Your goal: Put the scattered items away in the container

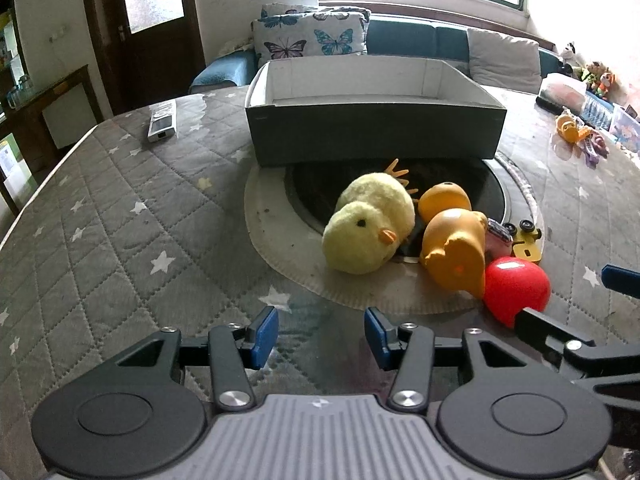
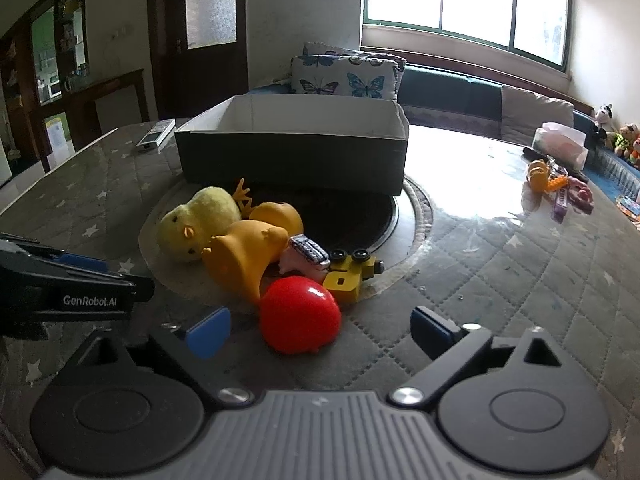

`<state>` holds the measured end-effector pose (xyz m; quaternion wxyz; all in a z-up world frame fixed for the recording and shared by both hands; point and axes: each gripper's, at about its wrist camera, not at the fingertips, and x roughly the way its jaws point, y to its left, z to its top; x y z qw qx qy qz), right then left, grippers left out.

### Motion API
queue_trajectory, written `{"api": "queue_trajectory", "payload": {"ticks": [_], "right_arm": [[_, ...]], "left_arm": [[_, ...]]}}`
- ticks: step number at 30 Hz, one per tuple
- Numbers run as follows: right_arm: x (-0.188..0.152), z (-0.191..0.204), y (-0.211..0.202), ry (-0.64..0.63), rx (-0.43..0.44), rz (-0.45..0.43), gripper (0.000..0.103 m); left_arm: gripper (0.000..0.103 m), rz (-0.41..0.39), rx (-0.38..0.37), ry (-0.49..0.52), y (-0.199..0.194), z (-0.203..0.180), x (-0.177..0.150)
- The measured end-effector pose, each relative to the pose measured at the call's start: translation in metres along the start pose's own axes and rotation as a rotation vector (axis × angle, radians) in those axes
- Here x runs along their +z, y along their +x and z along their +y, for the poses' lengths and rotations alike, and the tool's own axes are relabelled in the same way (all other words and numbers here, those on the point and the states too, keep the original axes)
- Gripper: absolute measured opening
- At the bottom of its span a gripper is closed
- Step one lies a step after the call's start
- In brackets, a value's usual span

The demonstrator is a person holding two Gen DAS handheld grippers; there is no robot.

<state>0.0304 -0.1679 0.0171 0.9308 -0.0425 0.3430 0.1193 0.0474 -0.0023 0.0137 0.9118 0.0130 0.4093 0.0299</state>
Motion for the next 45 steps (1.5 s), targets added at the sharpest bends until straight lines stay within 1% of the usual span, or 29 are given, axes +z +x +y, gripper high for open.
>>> {"api": "queue_trajectory", "payload": {"ticks": [2,6,9,13,15,18,20,21,23,24,28,32,34,37,43,45], "right_arm": [[0.000,-0.002,0.001,0.002,0.005,0.001,0.094],[0.003,-0.003,0.003,-0.007,0.017,0.004,0.093],[0.005,-0.001,0.004,-0.016,0.030,0.002,0.089],[0.014,0.004,0.006,-0.030,0.073,-0.011,0.085],[0.020,0.008,0.007,-0.037,0.100,-0.019,0.084],[0.028,0.014,0.010,-0.050,0.131,-0.024,0.080],[0.031,0.017,0.013,-0.042,0.154,-0.016,0.078],[0.033,0.018,0.015,-0.036,0.166,-0.012,0.075],[0.036,0.019,0.018,-0.024,0.183,-0.004,0.073],[0.037,0.020,0.020,-0.018,0.190,0.000,0.070],[0.039,0.022,0.026,-0.009,0.207,0.017,0.065],[0.040,0.023,0.031,0.003,0.213,0.028,0.064],[0.041,0.024,0.035,0.012,0.218,0.035,0.059],[0.040,0.024,0.038,0.019,0.222,0.044,0.056],[0.042,0.016,0.033,0.048,0.241,0.037,0.056],[0.043,0.012,0.030,0.061,0.252,0.037,0.056]], "left_arm": [[0.049,0.001,-0.009,0.005,0.001,0.000,0.002],[0.047,-0.002,-0.026,0.008,0.003,0.000,0.006],[0.045,-0.004,-0.034,0.003,0.005,0.002,0.010],[0.044,-0.008,-0.033,-0.005,0.008,0.007,0.015],[0.042,-0.009,-0.031,-0.013,0.009,0.010,0.017],[0.040,-0.011,-0.033,-0.015,0.010,0.013,0.022],[0.039,-0.016,-0.033,-0.012,0.011,0.014,0.025],[0.039,-0.019,-0.033,-0.012,0.011,0.015,0.026],[0.039,-0.020,-0.039,-0.019,0.012,0.017,0.030],[0.039,-0.021,-0.043,-0.023,0.013,0.018,0.032],[0.039,-0.026,-0.047,-0.028,0.013,0.019,0.036],[0.039,-0.028,-0.052,-0.034,0.013,0.021,0.036],[0.039,-0.024,-0.054,-0.040,0.014,0.021,0.037],[0.039,-0.022,-0.063,-0.043,0.013,0.022,0.038],[0.039,-0.036,-0.098,-0.059,0.009,0.022,0.038],[0.039,-0.039,-0.098,-0.067,0.008,0.024,0.038]]}}
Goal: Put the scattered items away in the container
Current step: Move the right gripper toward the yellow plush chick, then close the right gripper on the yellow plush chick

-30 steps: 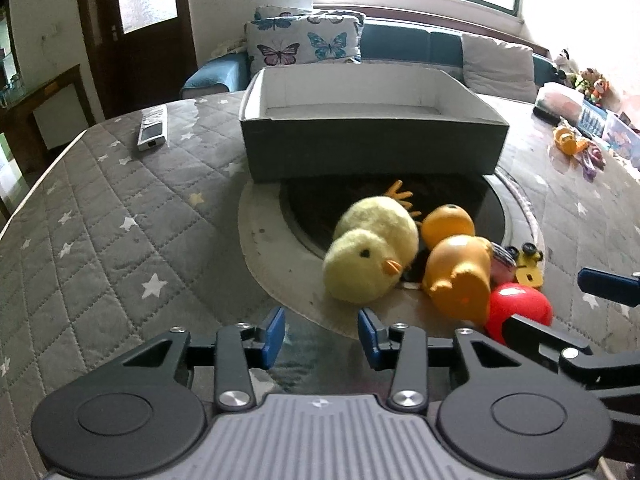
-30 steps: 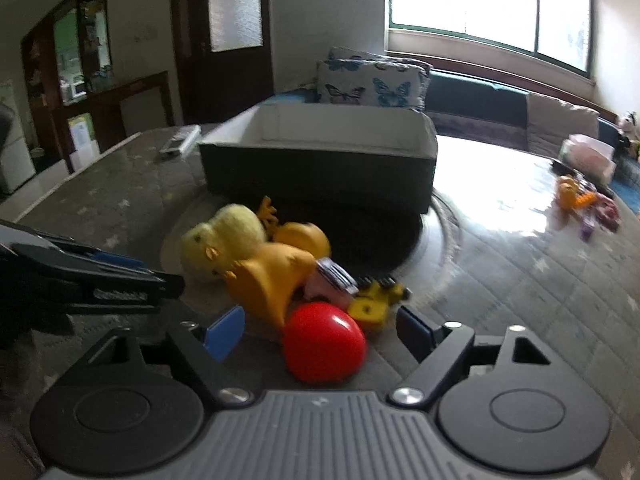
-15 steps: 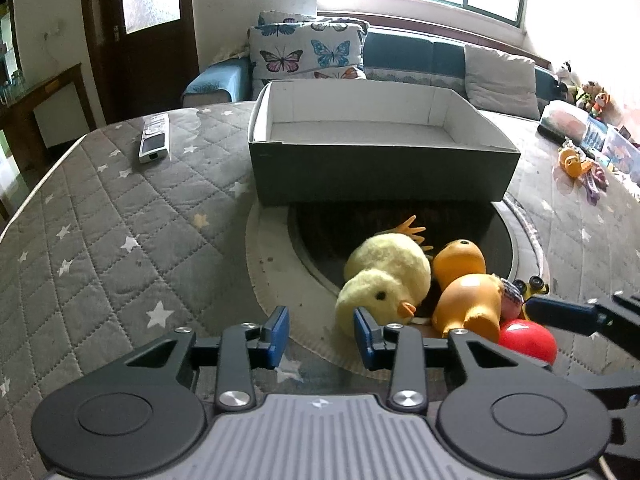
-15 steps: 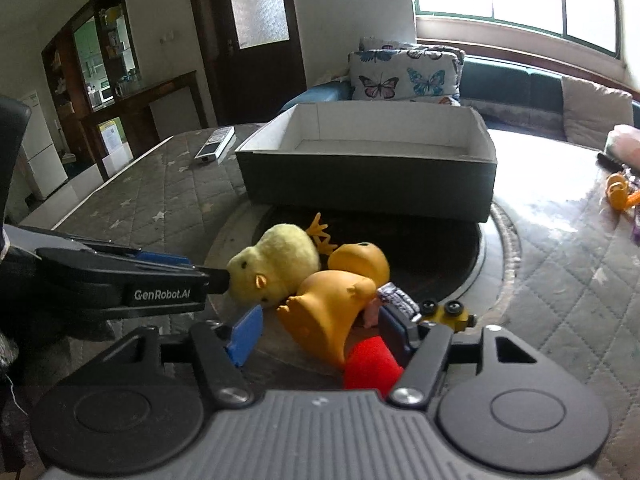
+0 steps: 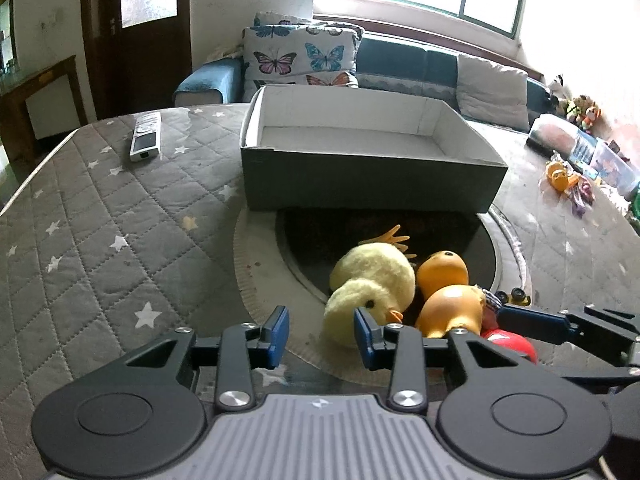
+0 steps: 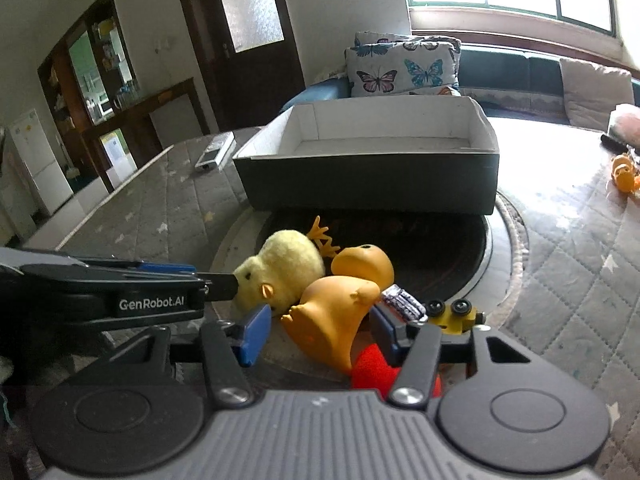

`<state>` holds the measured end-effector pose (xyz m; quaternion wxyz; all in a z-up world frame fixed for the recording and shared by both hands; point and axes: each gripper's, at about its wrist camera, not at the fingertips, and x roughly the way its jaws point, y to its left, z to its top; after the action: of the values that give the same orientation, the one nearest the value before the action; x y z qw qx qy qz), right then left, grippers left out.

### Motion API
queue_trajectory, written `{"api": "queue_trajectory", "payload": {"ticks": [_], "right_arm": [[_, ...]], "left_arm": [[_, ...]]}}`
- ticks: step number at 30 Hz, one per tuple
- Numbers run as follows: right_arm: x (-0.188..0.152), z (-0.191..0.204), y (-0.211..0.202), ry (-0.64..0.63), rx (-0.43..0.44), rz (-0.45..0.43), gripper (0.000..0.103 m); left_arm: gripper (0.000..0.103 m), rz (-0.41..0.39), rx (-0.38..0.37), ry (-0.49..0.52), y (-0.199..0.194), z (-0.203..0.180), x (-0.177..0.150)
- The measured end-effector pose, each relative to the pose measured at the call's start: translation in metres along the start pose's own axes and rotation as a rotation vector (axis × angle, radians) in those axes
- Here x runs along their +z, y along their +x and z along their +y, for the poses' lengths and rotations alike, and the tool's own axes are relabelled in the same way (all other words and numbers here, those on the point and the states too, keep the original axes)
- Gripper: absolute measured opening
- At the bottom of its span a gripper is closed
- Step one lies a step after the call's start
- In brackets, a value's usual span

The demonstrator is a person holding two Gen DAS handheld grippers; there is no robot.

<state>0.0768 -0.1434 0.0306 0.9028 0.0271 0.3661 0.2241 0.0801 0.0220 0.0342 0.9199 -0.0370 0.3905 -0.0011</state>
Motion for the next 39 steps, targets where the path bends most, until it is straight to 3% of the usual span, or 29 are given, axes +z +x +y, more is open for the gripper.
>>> {"api": "queue_trajectory", "payload": {"ticks": [11,18,27,39], "right_arm": [[0.012,-0.012,-0.004,0.003,-0.052,-0.020,0.055],[0.030,-0.006,0.002,0.000,0.003,-0.029,0.053],[0.053,0.005,0.037,0.028,0.125,0.071,0.050],[0.067,0.002,0.069,0.057,0.109,0.178,0.049]], "left_arm": [[0.039,0.021,-0.019,0.021,0.001,-0.007,-0.010],[0.039,0.007,-0.010,0.021,-0.001,-0.004,-0.009],[0.039,0.006,-0.038,0.032,0.005,0.000,-0.009],[0.040,0.030,-0.092,0.025,0.019,0.003,-0.005]]}}
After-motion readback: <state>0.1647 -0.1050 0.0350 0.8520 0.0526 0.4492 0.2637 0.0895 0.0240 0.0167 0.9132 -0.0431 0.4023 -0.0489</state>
